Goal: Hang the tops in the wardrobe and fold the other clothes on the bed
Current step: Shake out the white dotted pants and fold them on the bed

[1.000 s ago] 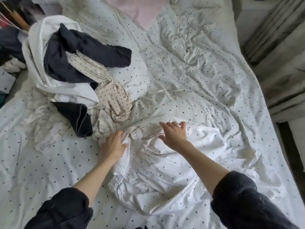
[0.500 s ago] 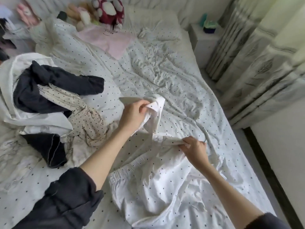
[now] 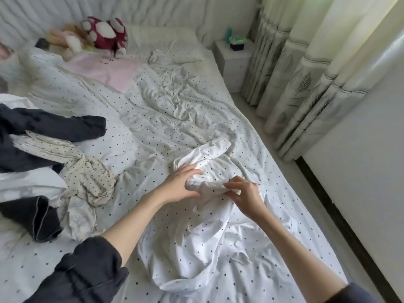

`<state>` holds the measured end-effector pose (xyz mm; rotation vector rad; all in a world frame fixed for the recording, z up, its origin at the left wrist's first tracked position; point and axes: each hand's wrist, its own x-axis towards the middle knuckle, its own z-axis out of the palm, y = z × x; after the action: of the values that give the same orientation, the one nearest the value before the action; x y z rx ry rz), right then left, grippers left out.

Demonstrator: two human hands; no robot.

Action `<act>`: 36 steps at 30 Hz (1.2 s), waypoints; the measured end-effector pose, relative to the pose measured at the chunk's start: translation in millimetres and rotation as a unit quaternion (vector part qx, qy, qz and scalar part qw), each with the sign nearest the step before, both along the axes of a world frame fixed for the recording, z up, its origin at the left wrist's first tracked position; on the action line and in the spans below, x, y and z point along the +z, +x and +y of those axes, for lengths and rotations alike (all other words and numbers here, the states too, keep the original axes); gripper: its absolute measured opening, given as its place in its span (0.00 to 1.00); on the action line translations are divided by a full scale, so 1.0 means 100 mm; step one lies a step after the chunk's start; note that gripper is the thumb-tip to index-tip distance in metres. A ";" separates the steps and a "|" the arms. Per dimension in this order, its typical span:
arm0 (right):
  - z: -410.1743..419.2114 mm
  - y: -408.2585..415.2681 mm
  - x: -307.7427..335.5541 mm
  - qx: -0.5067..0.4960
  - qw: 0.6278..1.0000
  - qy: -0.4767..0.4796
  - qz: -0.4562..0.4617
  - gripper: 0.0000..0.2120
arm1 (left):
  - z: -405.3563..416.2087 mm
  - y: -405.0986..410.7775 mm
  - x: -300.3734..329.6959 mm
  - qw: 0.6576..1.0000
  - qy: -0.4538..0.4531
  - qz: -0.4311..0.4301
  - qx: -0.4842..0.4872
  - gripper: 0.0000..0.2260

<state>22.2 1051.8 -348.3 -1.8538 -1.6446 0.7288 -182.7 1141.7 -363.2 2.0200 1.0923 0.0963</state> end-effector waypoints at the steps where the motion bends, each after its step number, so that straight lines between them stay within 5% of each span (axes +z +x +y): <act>1: 0.01 0.00 0.04 -0.003 1.000 0.010 0.008 0.08 | 0.02 0.04 0.06 1.000 0.018 0.003 -0.002 0.17; 4: 0.05 0.01 0.16 -0.036 0.999 0.033 -0.010 0.09 | 0.01 0.02 0.26 0.999 0.018 0.007 0.031 0.05; 8: 0.11 0.01 0.23 -0.078 0.994 0.040 -0.069 0.17 | 0.03 -0.08 0.60 0.997 0.052 -0.024 0.056 0.10; 13: 0.22 -0.19 0.40 0.028 0.995 -0.009 -0.099 0.30 | 0.00 -0.35 1.17 0.994 0.102 0.006 0.027 0.04; 17: 0.52 -0.38 0.96 0.144 0.988 -0.009 0.047 0.28 | 0.01 -0.51 1.68 0.981 0.190 0.034 0.013 0.08; 21: 0.81 -0.73 1.64 0.210 0.970 0.021 0.123 0.01 | 0.09 -0.72 2.24 0.952 0.302 -0.022 0.049 0.09; 22: 0.85 -0.81 1.77 0.217 0.967 0.028 0.133 0.05 | 0.11 -0.76 2.35 0.948 0.309 -0.045 0.068 0.08; 28: 0.96 -0.97 2.31 0.200 0.959 0.134 0.147 0.11 | 0.22 -0.92 2.57 0.931 0.268 -0.186 0.164 0.13; 33: 0.90 -0.82 2.54 0.154 0.965 0.158 0.140 0.04 | 0.30 -0.98 2.07 0.974 0.119 -0.100 0.167 0.26; 36: 0.81 -0.71 2.65 0.141 0.960 0.165 0.176 0.04 | 0.33 -0.95 1.69 0.974 0.102 -0.050 0.194 0.23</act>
<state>-49.0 1132.3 -83.1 -1.1957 -1.6858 0.7901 -277.9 1174.3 -194.7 1.9266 1.4480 0.5247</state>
